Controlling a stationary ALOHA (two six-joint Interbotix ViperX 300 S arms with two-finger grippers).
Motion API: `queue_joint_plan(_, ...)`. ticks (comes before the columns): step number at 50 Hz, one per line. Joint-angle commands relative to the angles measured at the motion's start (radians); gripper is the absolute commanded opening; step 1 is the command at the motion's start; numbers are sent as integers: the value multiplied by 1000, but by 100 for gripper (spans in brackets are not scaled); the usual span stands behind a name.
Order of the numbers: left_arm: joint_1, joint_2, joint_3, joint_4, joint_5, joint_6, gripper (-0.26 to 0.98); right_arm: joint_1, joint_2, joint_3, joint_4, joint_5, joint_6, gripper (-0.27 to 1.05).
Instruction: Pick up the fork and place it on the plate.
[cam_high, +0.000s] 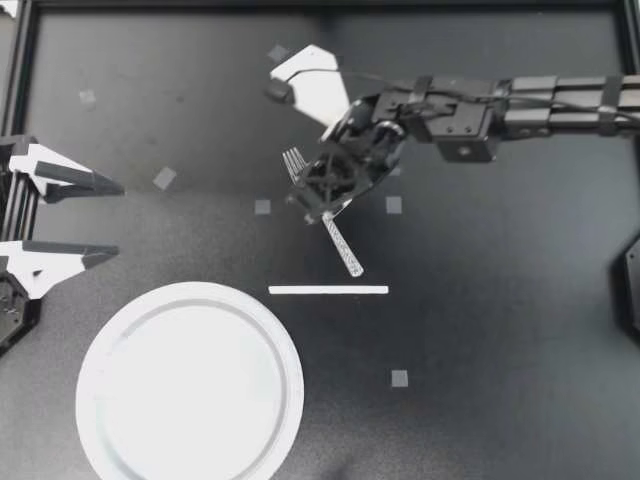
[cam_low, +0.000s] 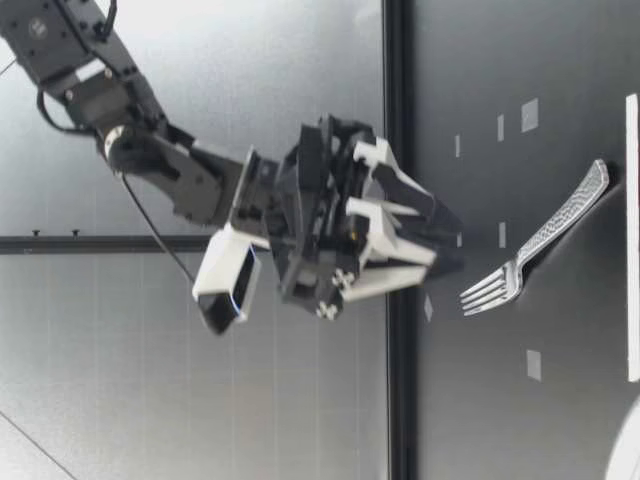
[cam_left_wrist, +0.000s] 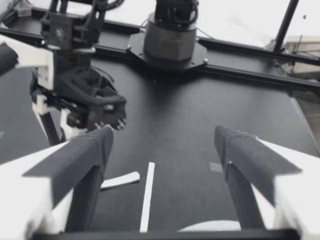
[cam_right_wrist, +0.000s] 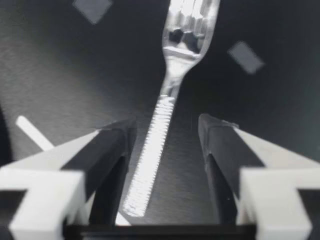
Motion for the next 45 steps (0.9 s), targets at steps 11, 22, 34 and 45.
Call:
queue_joint_plan(11, 2, 3, -6, 3, -12, 2, 69, 35, 35, -54, 0, 23, 8, 56)
queue_joint_plan(22, 2, 3, 0, 2, -14, -5, 69, 35, 63, -58, -8, 18, 26, 56)
queue_joint_plan(34, 2, 3, 9, 2, -12, -9, 69, 35, 72, -64, -17, 15, 28, 56)
queue_joint_plan(45, 2, 3, 17, 2, -14, -12, 69, 35, 75, -64, -52, 15, 51, 56)
